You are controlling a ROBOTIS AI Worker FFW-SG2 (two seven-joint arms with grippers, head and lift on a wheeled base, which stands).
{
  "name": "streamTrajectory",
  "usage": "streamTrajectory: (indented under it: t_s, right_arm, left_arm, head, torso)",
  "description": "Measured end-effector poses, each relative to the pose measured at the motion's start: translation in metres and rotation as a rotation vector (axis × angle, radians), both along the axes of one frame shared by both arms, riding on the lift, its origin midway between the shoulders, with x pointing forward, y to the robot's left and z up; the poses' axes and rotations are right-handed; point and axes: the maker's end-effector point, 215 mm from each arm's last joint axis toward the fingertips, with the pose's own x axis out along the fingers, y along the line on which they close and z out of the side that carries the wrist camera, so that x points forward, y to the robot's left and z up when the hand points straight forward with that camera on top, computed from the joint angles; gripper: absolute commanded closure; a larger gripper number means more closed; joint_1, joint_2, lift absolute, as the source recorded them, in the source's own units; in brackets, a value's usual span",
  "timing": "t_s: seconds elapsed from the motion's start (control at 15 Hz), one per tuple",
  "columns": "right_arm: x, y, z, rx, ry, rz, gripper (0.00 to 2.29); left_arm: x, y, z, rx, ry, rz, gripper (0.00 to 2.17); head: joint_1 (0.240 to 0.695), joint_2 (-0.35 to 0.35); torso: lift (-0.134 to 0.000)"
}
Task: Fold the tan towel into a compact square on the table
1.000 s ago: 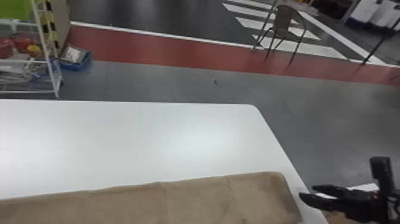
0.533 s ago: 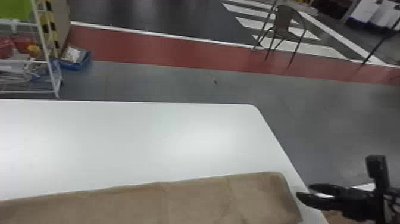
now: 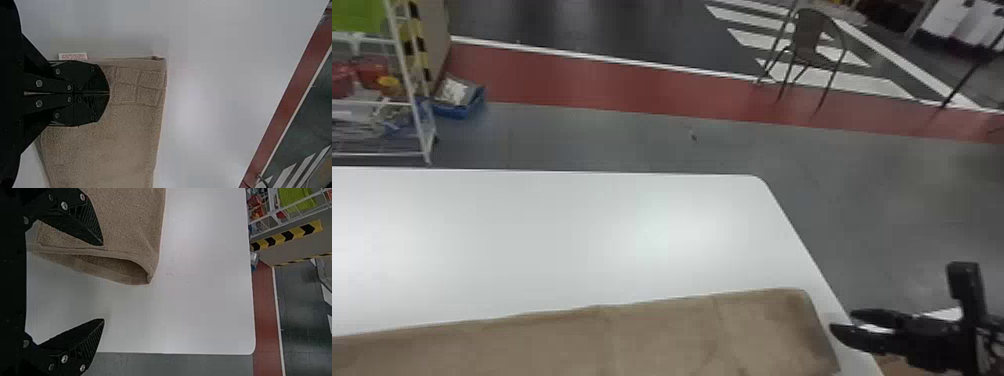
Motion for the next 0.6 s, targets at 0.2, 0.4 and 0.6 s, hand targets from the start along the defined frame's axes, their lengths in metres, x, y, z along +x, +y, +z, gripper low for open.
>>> streamTrajectory:
  t_s: [0.2, 0.4, 0.6]
  right_arm:
    - [0.000, -0.001, -0.001, -0.001, -0.003, 0.002, 0.22]
    - [0.000, 0.000, -0.001, 0.001, -0.006, 0.004, 0.22]
    - [0.000, 0.001, -0.001, 0.004, -0.005, 0.003, 0.22]
  left_arm:
    - [0.002, 0.001, 0.005, 0.003, -0.013, 0.002, 1.80]
    - [0.003, 0.004, 0.005, 0.016, -0.013, 0.010, 0.71]
    - [0.005, 0.009, 0.015, 0.013, -0.038, 0.017, 0.16]
  head:
    - [0.695, -0.350]
    - [0.695, -0.350]
    - [0.695, -0.350]
  torso:
    - [-0.123]
    - [-0.123]
    - [-0.123]
